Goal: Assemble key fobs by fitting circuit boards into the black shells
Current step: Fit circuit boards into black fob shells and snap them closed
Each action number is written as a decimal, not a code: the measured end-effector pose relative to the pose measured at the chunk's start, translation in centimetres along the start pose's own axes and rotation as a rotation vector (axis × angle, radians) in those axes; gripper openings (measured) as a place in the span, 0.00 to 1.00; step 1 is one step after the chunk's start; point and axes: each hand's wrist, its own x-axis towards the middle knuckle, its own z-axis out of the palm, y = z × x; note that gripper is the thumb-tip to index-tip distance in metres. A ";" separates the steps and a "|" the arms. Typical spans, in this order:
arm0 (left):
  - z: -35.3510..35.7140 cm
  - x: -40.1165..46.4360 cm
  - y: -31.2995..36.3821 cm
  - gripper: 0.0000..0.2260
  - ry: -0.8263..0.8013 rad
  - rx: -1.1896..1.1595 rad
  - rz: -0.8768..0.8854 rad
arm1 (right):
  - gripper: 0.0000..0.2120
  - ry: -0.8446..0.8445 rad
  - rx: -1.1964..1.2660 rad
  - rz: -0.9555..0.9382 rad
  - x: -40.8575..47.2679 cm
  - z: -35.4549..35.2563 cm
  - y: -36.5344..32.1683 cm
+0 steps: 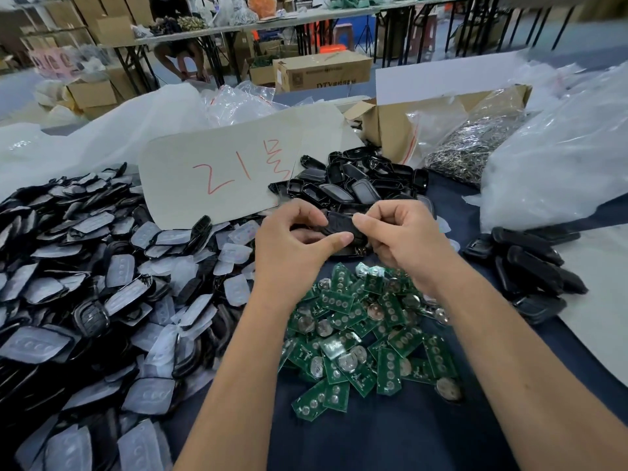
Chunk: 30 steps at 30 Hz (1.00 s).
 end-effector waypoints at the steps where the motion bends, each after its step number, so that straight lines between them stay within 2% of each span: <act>1: 1.1 -0.1 0.5 0.17 -0.005 0.036 0.006 | 0.17 0.017 -0.036 -0.009 -0.4 -1.0 -0.1; 5: 7.3 -0.6 2.7 0.19 -0.015 0.040 -0.025 | 0.14 0.198 -0.142 -0.021 -1.8 -5.7 -0.6; 9: 13.4 -0.6 4.5 0.19 -0.095 0.017 -0.032 | 0.11 0.373 -0.314 0.009 -3.3 -11.2 -1.1; 12: 17.0 -0.9 5.2 0.18 -0.185 0.126 -0.055 | 0.10 0.442 -0.504 0.096 -4.5 -15.1 -1.2; 14: 18.8 -1.1 5.1 0.18 -0.243 0.158 -0.105 | 0.10 0.475 -0.540 0.166 -5.1 -16.6 -1.2; 18: 21.1 -1.6 4.5 0.16 -0.291 0.093 -0.205 | 0.09 0.546 -0.654 0.237 -5.7 -17.5 -1.2; 21: 21.5 -1.8 4.6 0.14 -0.277 0.114 -0.188 | 0.04 0.645 -0.713 0.232 -5.7 -17.3 -1.2; 24: 20.2 -1.7 4.7 0.13 -0.269 0.153 -0.140 | 0.05 0.763 -0.726 0.145 -5.4 -16.7 -1.4; 27: 17.2 -1.6 4.4 0.13 -0.190 0.351 -0.026 | 0.02 0.745 -0.759 0.016 -4.6 -15.2 -2.1; 30: 13.8 -0.8 3.7 0.10 -0.196 0.670 0.073 | 0.05 0.516 -0.846 -0.061 -3.7 -12.5 -2.7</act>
